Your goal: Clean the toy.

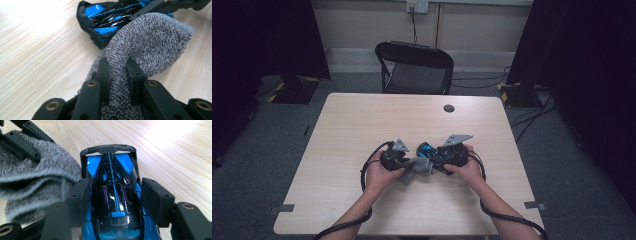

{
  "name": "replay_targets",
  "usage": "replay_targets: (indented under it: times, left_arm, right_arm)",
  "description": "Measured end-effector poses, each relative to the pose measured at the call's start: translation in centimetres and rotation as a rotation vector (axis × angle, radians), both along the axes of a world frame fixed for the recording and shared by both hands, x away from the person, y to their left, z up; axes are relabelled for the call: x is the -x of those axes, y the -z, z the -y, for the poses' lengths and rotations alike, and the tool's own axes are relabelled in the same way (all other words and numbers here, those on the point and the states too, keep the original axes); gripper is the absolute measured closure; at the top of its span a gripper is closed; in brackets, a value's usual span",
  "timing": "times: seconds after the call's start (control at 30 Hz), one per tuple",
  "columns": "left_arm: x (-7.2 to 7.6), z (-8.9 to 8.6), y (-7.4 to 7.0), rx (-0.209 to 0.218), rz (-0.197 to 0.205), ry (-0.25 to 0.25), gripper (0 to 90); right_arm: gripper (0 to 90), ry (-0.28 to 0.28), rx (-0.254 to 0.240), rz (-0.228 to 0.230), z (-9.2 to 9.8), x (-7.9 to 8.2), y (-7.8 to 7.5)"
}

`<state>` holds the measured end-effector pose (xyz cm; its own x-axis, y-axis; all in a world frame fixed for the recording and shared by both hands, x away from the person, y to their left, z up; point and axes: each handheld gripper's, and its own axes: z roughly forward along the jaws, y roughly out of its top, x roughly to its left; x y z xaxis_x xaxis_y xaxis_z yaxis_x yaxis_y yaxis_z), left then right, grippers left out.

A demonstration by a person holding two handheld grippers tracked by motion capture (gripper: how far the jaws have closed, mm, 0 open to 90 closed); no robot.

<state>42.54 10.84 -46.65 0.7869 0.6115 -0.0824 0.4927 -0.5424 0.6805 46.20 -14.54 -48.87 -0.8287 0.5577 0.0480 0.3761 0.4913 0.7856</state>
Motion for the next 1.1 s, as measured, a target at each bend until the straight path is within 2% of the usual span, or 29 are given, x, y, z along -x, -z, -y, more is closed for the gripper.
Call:
replay_targets:
  times: [0.3,1.1]
  left_arm:
    - [-0.5,-0.9,-0.1,0.007,-0.008,-0.031,75.9]
    - [-1.4,-3.1,-0.1,0.012,0.0,-0.107,75.9]
  right_arm:
    - [41.4,0.0,0.0,0.0,0.0,0.0,0.0]
    - [41.4,0.0,-0.002,0.001,0.0,0.0,0.0]
